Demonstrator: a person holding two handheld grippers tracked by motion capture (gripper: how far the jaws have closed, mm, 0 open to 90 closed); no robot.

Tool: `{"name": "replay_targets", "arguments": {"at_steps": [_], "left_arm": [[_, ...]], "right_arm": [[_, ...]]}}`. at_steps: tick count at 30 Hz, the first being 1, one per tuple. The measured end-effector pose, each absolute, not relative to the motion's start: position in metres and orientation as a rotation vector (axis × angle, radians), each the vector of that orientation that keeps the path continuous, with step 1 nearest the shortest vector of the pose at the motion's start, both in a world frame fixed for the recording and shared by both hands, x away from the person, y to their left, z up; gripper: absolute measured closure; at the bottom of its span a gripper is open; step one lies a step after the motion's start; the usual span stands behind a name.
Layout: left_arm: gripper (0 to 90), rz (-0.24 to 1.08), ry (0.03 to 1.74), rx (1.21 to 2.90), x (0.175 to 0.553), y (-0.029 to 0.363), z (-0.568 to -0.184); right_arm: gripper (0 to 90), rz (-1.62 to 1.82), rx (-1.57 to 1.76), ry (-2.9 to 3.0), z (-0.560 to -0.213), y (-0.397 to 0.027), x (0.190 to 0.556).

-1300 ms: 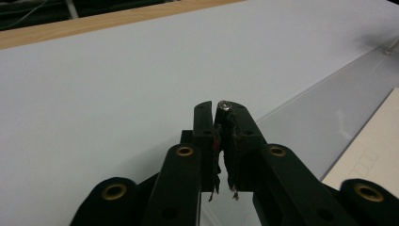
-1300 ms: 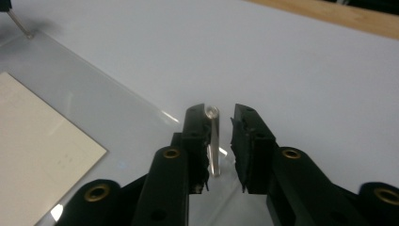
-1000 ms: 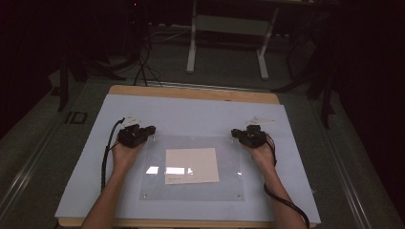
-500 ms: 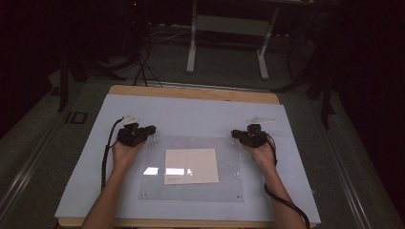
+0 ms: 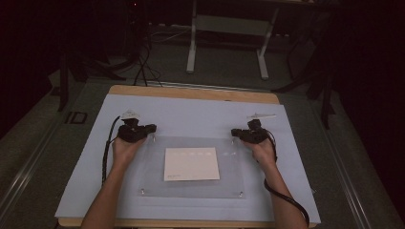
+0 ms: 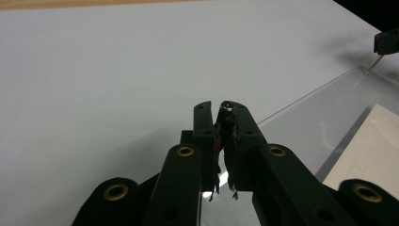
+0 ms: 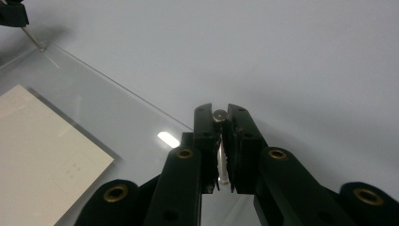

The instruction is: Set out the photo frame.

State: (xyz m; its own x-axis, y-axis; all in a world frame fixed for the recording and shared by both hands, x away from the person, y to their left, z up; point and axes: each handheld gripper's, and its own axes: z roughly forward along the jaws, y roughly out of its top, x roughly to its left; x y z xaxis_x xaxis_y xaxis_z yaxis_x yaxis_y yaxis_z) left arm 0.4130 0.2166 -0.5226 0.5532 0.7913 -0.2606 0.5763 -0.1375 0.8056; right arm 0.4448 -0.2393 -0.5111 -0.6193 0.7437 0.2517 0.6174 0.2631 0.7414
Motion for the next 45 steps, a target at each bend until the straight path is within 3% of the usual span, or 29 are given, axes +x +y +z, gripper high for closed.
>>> {"name": "replay_targets", "arguments": {"at_steps": [24,30,35,39,42,45], "left_arm": [[85.4,0.131,1.292,1.766,0.439,0.215,-0.520],[85.6,0.122,1.317,1.764,0.442,0.214,-0.520],[85.6,0.120,1.322,1.765,0.443,0.214,-0.520],[85.6,0.115,1.321,1.769,0.443,0.214,-0.520],[85.6,0.111,1.319,1.770,0.443,0.215,-0.520],[85.6,0.112,1.320,1.772,0.443,0.215,-0.520]], "right_arm": [[83.9,1.214,1.415,2.401,-0.505,-0.234,0.466],[65.1,1.185,1.373,2.353,-0.491,-0.232,0.459],[60.8,1.181,1.355,2.327,-0.482,-0.232,0.454],[72.5,1.252,1.289,2.353,-0.469,-0.230,0.444],[88.9,1.287,1.230,2.391,-0.462,-0.225,0.431],[89.7,1.291,1.198,2.408,-0.459,-0.222,0.425]]}}
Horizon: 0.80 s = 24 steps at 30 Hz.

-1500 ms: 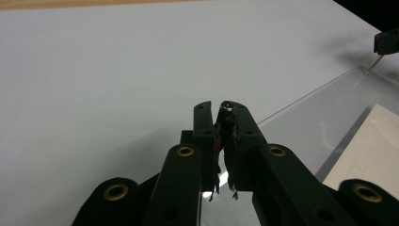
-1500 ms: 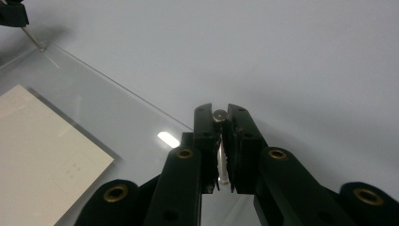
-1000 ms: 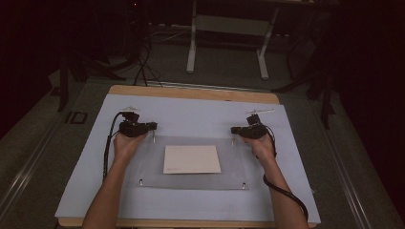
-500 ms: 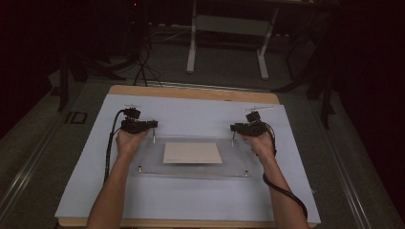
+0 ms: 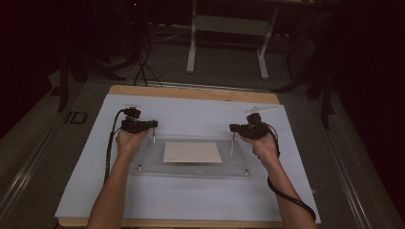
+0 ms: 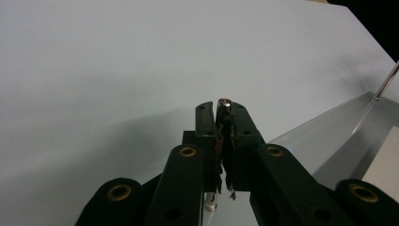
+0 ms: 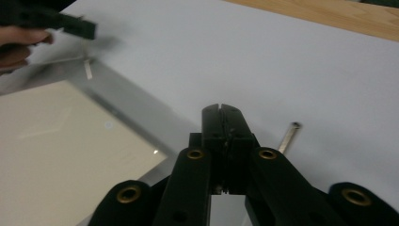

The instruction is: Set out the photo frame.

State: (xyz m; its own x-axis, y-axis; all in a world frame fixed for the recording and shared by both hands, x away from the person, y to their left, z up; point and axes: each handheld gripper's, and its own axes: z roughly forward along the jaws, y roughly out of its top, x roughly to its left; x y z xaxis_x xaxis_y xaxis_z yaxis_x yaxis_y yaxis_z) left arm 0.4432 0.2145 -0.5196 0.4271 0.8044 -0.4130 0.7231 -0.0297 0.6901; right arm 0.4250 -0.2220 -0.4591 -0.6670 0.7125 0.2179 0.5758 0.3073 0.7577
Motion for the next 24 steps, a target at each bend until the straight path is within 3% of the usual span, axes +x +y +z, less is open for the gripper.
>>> {"name": "replay_targets", "arguments": {"at_steps": [24], "left_arm": [[85.7,0.103,1.329,1.763,0.445,0.215,-0.521]], "right_arm": [[90.0,1.379,0.869,2.535,-0.414,-0.191,0.341]]}}
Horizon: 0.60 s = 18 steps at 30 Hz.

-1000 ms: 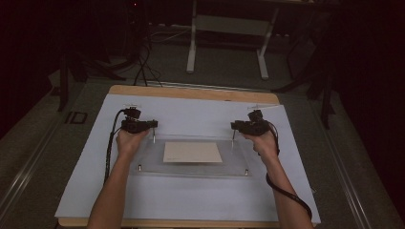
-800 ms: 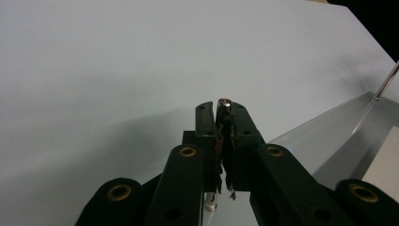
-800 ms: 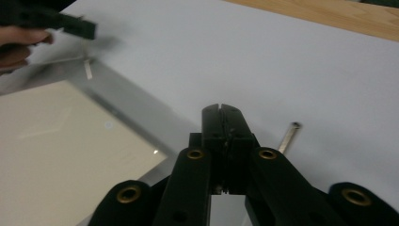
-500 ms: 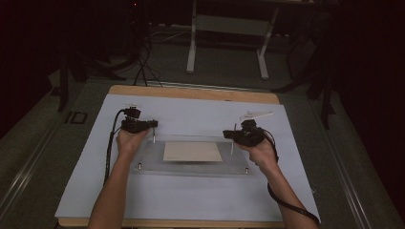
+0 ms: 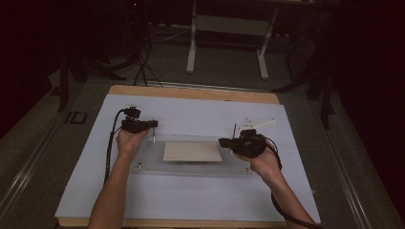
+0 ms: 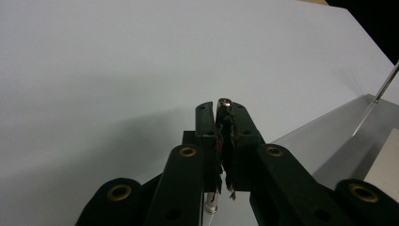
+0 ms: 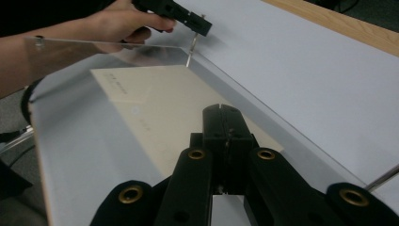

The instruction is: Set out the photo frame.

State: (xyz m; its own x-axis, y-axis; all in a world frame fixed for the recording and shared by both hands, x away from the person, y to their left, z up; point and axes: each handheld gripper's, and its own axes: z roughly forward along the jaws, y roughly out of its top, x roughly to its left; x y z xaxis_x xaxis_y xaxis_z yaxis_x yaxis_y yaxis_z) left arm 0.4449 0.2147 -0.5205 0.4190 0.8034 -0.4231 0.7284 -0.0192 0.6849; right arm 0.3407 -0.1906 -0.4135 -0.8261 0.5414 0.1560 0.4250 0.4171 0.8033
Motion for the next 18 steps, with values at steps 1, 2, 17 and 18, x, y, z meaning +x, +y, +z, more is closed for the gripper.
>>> {"name": "replay_targets", "arguments": {"at_steps": [1,2,17,18], "left_arm": [[85.7,0.101,1.331,1.758,0.445,0.215,-0.521],[85.7,0.101,1.331,1.758,0.445,0.215,-0.521],[85.7,0.095,1.345,1.745,0.446,0.215,-0.522],[85.7,0.094,1.347,1.742,0.446,0.214,-0.522]], "right_arm": [[90.0,1.386,0.870,2.536,-0.413,-0.191,0.338],[90.0,1.386,0.870,2.536,-0.413,-0.191,0.338],[90.0,1.396,0.795,2.545,-0.411,-0.191,0.298],[90.0,1.401,0.788,2.548,-0.412,-0.190,0.295]]}}
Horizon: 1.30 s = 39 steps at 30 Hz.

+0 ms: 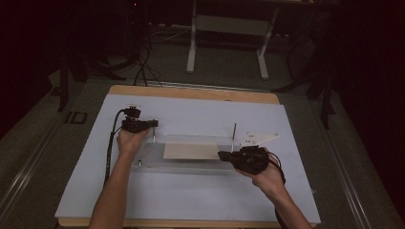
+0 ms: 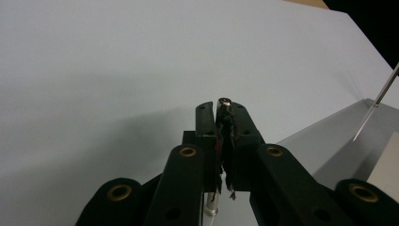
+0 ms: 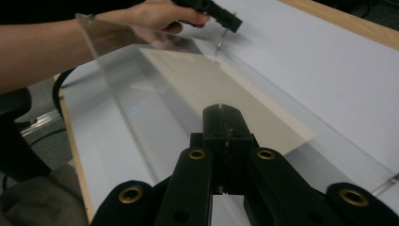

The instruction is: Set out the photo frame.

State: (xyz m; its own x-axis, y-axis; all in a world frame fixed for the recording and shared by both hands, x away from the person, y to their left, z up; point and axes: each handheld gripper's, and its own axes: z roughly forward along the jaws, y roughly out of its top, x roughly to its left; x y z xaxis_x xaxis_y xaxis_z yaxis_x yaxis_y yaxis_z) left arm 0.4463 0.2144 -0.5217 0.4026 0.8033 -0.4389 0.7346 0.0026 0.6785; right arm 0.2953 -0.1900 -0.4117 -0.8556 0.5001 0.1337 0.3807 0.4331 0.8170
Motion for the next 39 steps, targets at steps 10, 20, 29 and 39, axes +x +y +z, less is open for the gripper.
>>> {"name": "replay_targets", "arguments": {"at_steps": [10,20,29,39], "left_arm": [[85.7,0.094,1.344,1.747,0.446,0.214,-0.522],[85.7,0.090,1.350,1.741,0.447,0.214,-0.522],[85.6,0.086,1.351,1.741,0.447,0.214,-0.522],[85.1,0.074,1.336,1.742,0.447,0.216,-0.522]], "right_arm": [[90.0,1.432,0.721,2.571,-0.414,-0.181,0.275],[90.0,1.437,0.689,2.570,-0.420,-0.172,0.255],[90.0,1.316,0.741,2.503,-0.445,-0.164,0.246],[90.0,1.304,0.779,2.420,-0.450,-0.161,0.249]]}}
